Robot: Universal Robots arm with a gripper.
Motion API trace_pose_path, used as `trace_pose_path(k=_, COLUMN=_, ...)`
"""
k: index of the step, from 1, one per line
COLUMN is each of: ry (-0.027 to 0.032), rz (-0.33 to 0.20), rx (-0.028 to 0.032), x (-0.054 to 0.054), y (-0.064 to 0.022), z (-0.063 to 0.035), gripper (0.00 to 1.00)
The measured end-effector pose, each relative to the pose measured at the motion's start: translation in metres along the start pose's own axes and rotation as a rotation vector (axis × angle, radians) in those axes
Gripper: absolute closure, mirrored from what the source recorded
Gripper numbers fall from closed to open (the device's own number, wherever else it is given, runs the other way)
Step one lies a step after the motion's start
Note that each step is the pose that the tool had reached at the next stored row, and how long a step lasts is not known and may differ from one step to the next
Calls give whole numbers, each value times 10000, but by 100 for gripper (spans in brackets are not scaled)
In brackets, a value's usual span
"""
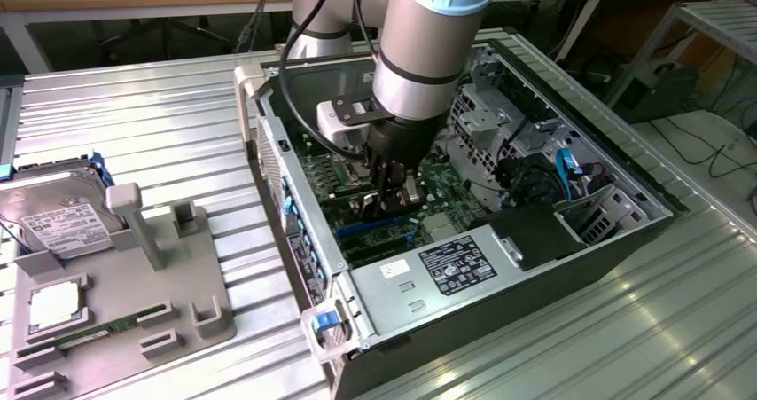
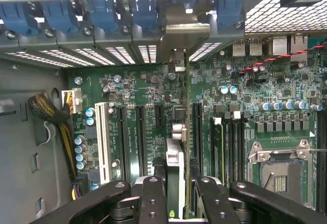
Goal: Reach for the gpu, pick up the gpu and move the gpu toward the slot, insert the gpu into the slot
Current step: 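Insert the gpu into the slot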
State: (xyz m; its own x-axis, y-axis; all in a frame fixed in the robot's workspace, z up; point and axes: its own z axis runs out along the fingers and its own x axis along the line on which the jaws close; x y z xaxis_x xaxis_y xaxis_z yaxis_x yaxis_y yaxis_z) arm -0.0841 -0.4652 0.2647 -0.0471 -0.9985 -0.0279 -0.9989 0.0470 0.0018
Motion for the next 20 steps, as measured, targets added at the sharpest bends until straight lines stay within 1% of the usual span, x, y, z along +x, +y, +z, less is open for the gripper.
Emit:
trace_pose_path(k=7, ry=0, rz=1, rx=-12, x=-11, y=2, z=50, gripper=73)
trace_pose_path(k=12, ry=1, rz=3, rx=-41, x=-11, y=2, z=75, gripper=73)
trace_pose_path(k=17, ry=-3, rz=-3, rx=-46, x=-11, y=2, z=77, gripper=73)
trace_pose_path(k=20, ry=-4, rz=-135, rx=-51, x=-11, y=2, z=78, gripper=73)
